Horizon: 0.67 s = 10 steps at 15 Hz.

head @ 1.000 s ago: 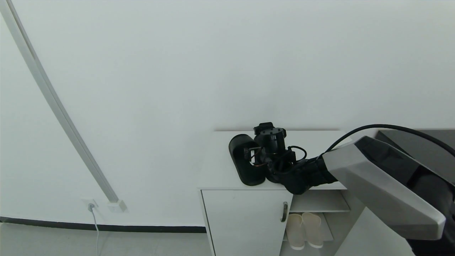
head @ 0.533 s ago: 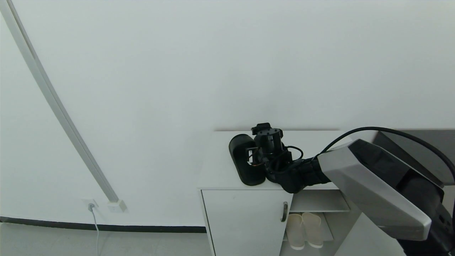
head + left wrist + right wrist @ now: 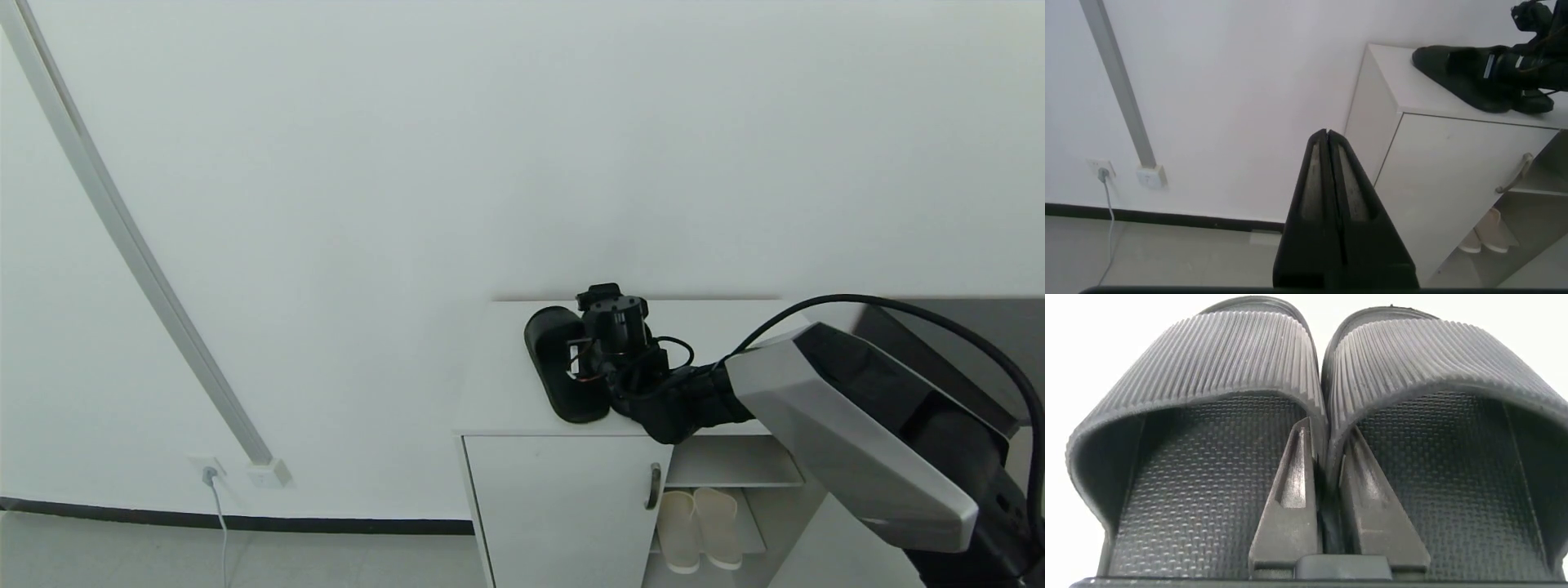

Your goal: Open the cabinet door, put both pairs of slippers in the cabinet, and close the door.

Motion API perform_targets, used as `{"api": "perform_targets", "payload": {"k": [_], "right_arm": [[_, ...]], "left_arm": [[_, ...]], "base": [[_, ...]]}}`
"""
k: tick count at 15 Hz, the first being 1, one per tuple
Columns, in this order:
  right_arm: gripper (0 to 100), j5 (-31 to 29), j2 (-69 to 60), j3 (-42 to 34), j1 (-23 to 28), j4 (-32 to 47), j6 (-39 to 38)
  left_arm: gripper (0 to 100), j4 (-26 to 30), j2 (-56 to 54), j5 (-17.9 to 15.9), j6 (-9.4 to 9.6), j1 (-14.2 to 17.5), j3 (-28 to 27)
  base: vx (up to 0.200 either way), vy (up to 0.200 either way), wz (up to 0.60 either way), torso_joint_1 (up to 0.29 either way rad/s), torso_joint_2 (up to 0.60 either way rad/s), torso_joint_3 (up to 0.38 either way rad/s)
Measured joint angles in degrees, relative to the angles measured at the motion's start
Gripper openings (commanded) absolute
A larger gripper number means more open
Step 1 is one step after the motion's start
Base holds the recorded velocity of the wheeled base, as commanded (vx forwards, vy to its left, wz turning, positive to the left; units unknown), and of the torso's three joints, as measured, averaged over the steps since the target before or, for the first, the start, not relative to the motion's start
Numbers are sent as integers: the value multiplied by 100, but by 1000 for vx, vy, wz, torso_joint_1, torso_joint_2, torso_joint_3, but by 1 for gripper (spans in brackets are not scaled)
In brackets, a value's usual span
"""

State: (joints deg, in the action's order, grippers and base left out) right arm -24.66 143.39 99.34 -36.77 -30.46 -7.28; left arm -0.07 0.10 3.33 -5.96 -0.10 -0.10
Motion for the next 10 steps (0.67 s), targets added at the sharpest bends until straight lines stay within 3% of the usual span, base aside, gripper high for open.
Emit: {"api": "perform_targets", "payload": {"k": [4,10], "right_arm": [[0,85,-621,-646,-46,-65,-13],[0,1117,-2356,-3473,-177,-925,30]], "left_arm": [[0,0,0,0,0,0,0],[0,0,0,0,6,0,0]], "base": [[0,0,0,0,0,0],[0,0,0,0,0,0]]}}
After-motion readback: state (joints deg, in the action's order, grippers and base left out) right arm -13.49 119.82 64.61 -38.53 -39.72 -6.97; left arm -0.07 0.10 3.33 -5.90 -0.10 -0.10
